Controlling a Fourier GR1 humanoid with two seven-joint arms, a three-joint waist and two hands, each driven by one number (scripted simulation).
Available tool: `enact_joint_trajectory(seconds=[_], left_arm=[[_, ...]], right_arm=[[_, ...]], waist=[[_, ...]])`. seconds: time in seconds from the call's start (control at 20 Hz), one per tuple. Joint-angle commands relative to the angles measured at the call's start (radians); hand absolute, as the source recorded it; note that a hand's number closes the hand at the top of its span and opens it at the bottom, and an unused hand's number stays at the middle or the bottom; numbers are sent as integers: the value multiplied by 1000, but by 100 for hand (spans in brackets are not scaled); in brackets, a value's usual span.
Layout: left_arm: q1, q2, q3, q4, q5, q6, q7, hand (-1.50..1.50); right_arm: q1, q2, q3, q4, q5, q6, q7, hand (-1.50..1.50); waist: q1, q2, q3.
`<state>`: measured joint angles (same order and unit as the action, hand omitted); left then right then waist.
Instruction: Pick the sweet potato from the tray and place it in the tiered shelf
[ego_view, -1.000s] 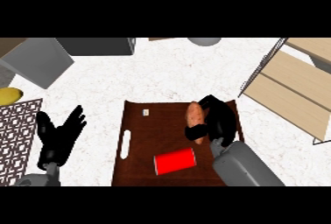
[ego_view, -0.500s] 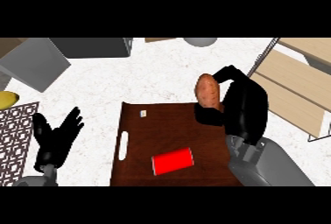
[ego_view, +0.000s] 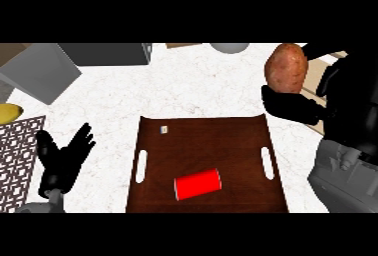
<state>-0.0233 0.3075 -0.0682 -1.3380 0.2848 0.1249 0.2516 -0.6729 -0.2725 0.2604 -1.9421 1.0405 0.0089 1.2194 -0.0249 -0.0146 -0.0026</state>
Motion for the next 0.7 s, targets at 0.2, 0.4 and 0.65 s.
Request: enact_joint_trajectory(seconds=[0.2,0.4,0.65], left_arm=[[-4,-9,-8,-29,-17,14,15,0],[-11,22,37,30,20,-60,-26,0],[6,-12,0,-38,-17,-5,11,0]], right_arm=[[-166,-111,-302,-5,-114,281,124,150],[-227,-169,-393,64,-146,315,62,150],[-247,-267,-521,147,-246,388,-37,150]], waist=[[7,5,1],[15,11,1],[17,9,2]])
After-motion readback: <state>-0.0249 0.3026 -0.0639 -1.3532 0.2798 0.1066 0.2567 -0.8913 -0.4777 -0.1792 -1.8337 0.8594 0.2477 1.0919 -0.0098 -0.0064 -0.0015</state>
